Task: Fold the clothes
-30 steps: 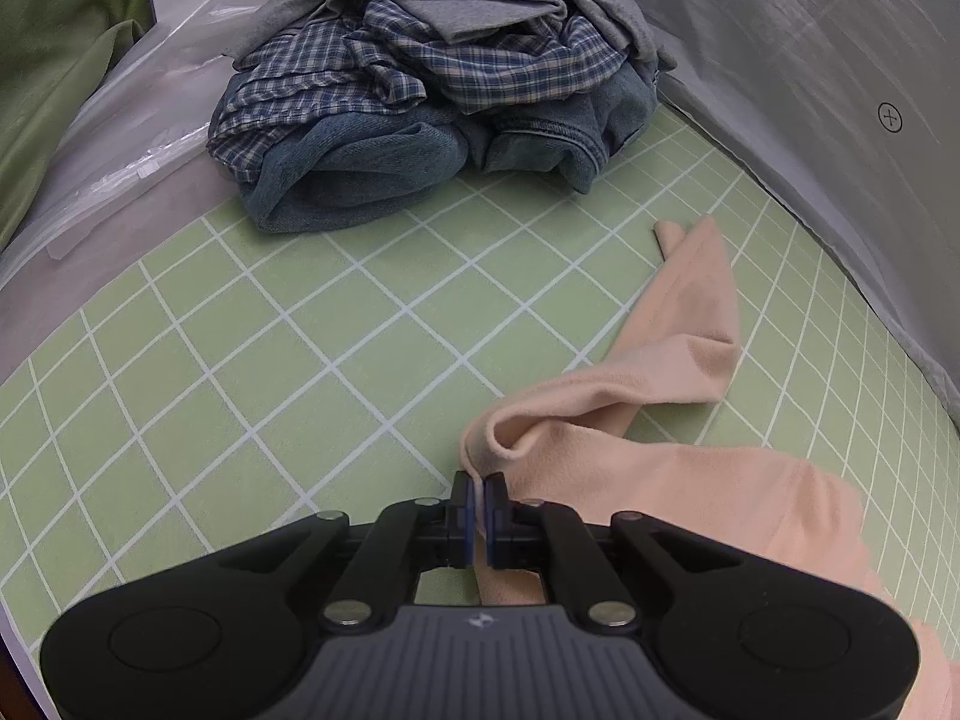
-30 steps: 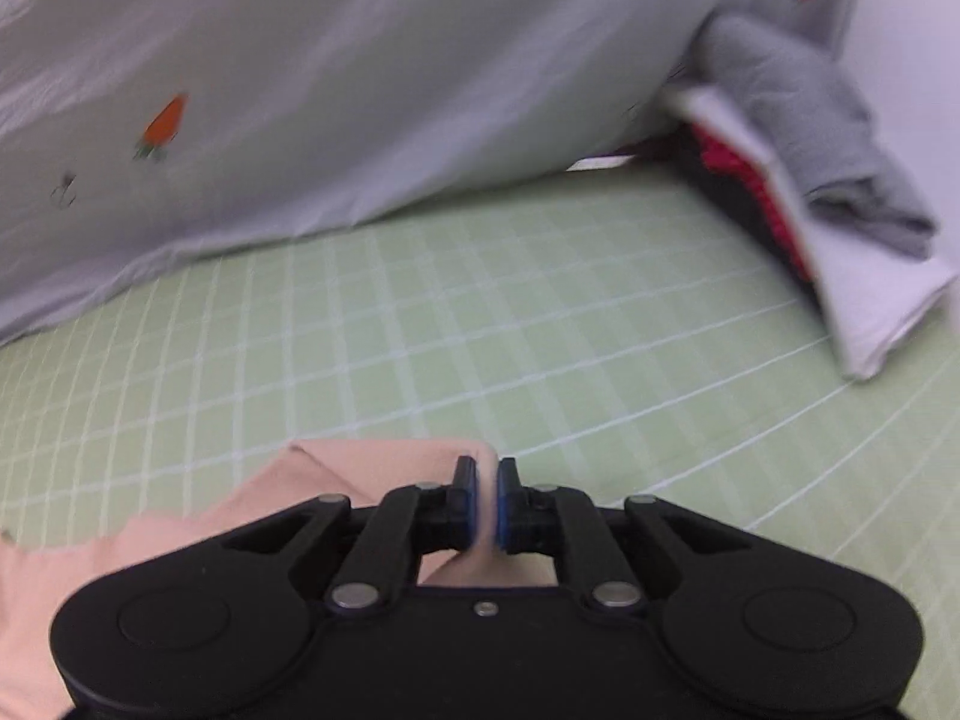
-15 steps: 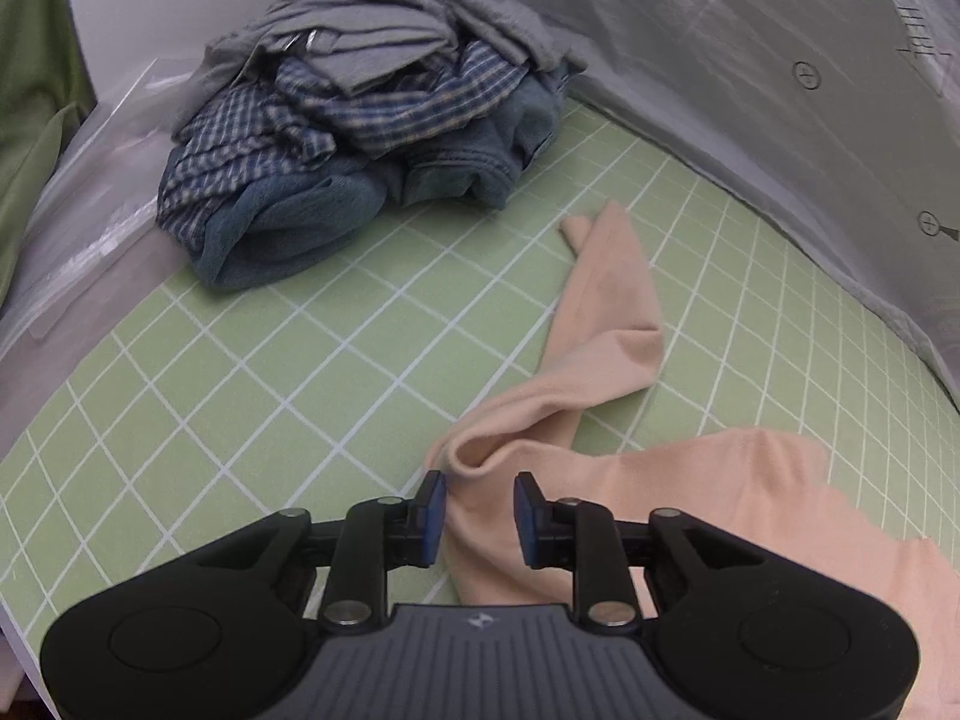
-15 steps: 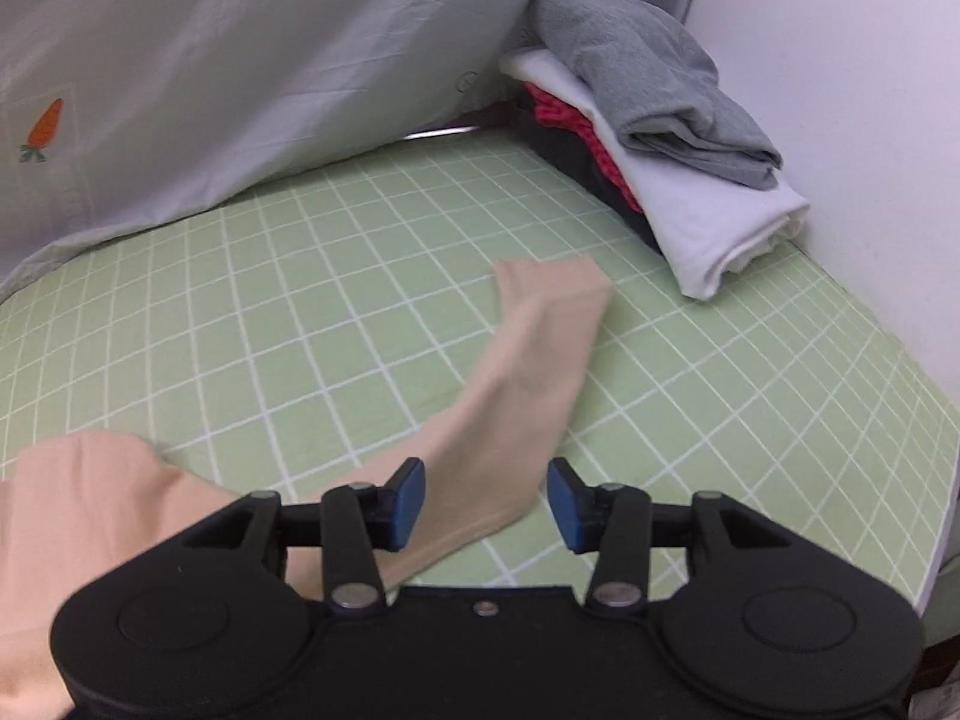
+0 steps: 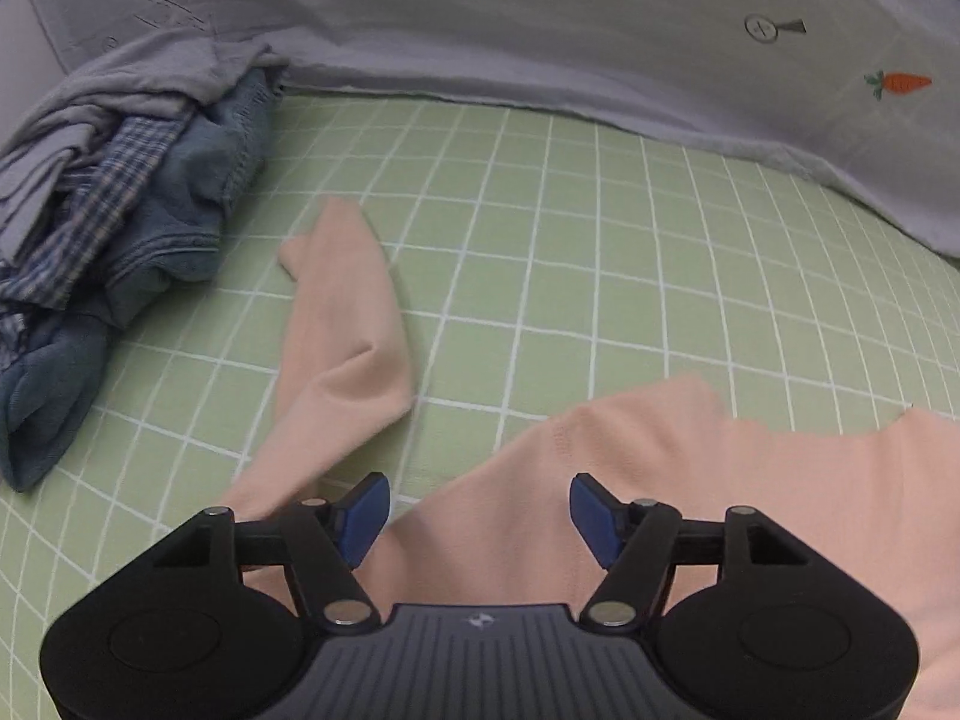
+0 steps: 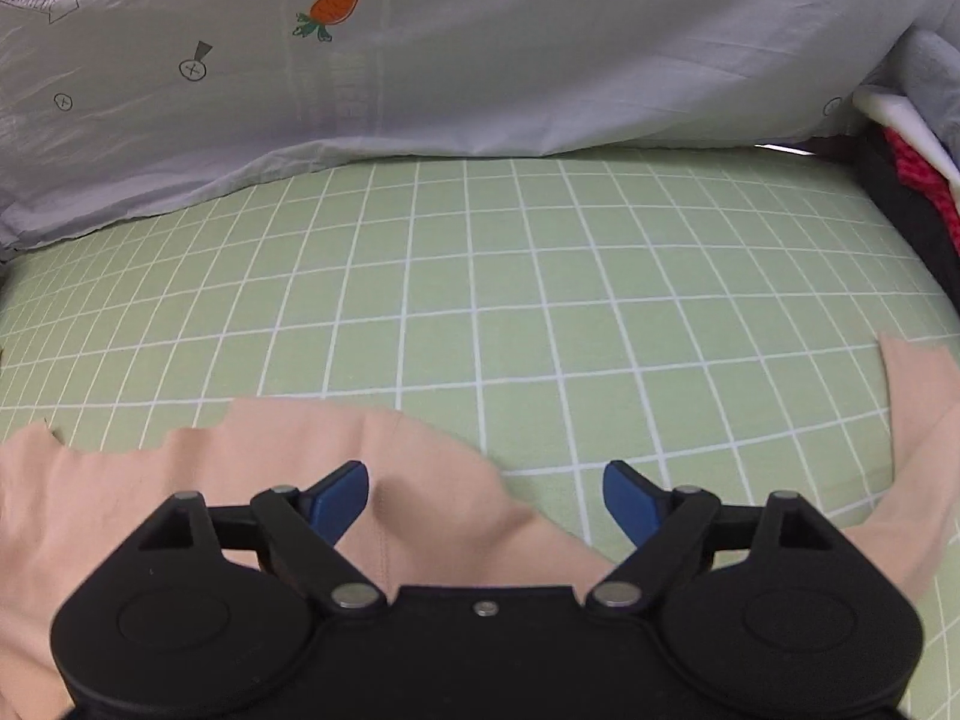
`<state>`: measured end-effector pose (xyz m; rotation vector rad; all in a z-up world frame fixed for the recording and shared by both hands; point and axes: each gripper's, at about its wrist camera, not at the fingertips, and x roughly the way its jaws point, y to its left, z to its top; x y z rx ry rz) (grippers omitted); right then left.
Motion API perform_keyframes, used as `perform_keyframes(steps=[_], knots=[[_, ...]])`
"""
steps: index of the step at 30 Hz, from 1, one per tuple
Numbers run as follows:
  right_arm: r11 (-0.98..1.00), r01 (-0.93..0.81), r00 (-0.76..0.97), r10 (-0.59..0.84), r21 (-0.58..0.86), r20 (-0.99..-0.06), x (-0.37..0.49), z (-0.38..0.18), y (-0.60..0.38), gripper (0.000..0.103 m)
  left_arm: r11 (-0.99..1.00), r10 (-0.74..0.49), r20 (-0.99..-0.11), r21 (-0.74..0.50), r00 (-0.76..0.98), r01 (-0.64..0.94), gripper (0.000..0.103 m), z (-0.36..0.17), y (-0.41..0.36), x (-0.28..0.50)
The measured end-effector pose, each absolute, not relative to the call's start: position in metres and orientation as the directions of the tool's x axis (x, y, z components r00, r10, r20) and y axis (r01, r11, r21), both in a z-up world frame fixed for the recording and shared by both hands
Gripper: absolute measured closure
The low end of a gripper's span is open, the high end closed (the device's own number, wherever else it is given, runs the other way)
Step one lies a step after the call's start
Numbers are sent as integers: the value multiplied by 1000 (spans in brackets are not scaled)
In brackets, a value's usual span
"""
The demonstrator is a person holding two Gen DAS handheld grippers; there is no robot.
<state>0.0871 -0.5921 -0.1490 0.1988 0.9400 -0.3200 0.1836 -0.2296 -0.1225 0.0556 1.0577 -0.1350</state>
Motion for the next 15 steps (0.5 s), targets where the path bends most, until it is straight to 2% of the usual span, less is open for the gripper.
perform_keyframes(steps=[2, 3, 4, 5, 6, 7, 8, 10, 13, 14, 15], knots=[[940, 340, 541, -162, 38, -825, 90, -152, -595, 20, 987, -78, -885, -5, 459, 159, 38, -135, -238, 192], [942, 331, 542, -143, 54, -828, 91, -154, -597, 29, 986, -75, -892, 2, 446, 169, 44, -141, -243, 196], [944, 321, 542, -113, 81, -833, 91, -155, -600, 39, 983, -82, -894, 1, 441, 184, 54, -143, -246, 199], [946, 311, 545, -100, 90, -832, 92, -154, -602, 43, 980, -94, -892, -5, 442, 198, 60, -142, -249, 200], [952, 291, 547, -86, 93, -832, 93, -153, -602, 62, 979, -96, -891, -4, 444, 204, 78, -141, -253, 203], [960, 262, 547, -65, 97, -835, 96, -152, -600, 89, 979, -92, -889, 3, 448, 206, 92, -140, -257, 206], [965, 241, 552, -53, 99, -832, 101, -151, -600, 99, 978, -88, -888, 9, 451, 208, 93, -140, -260, 209], [973, 207, 566, -37, 99, -824, 112, -149, -599, 99, 972, -114, -880, -3, 461, 235, 98, -139, -270, 224], [974, 211, 621, -73, 77, -781, 146, -136, -612, 99, 968, -129, -844, 7, 521, 252, 98, -129, -288, 264], [969, 238, 645, -106, 68, -757, 159, -129, -620, 99, 970, -129, -823, 11, 553, 242, 97, -122, -294, 279], [960, 275, 670, -147, 59, -728, 174, -121, -629, 99, 974, -136, -799, -1, 585, 225, 92, -114, -299, 293]])
